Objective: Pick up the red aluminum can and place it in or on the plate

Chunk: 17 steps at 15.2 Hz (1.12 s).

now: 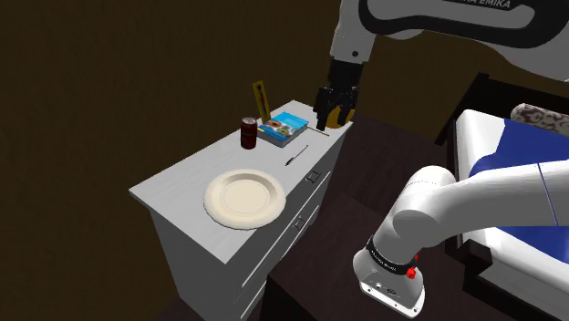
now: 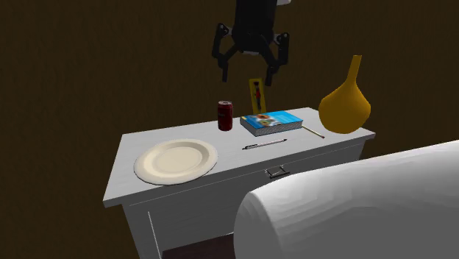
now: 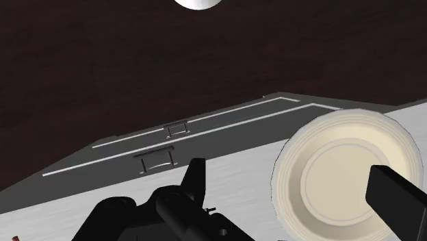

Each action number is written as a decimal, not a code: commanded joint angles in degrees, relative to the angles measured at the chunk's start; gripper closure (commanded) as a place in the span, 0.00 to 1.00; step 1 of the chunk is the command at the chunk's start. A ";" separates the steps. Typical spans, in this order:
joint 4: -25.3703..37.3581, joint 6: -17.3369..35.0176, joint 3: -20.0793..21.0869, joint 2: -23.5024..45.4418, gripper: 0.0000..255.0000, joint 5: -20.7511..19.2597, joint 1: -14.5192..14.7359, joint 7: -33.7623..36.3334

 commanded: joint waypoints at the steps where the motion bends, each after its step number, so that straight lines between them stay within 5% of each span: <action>1: 0.00 0.00 0.00 0.00 0.00 0.00 0.00 0.00; 17: 13.03 22.47 1.17 32.37 0.00 -3.79 -0.33 -1.79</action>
